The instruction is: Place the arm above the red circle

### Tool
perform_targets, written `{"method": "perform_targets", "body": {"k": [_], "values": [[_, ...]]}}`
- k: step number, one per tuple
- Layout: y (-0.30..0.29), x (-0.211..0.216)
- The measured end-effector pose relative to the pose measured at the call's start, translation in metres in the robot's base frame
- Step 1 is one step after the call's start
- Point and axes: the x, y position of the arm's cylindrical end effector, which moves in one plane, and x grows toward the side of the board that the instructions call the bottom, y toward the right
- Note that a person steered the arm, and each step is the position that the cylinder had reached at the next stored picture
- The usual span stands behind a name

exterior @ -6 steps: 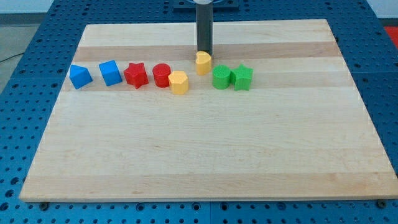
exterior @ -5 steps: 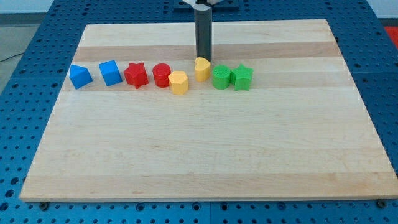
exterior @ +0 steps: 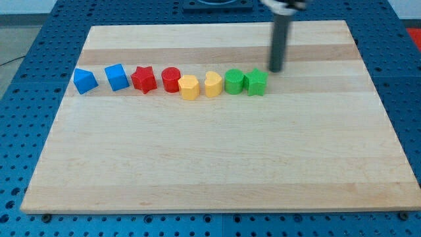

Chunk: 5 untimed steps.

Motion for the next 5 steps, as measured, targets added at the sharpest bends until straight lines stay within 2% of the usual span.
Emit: {"method": "perform_targets", "body": {"k": [1, 2, 3, 4, 5], "values": [[0.051, 0.042], [0.051, -0.026], [-0.018, -0.051], [-0.138, -0.047], [-0.231, -0.03]]}}
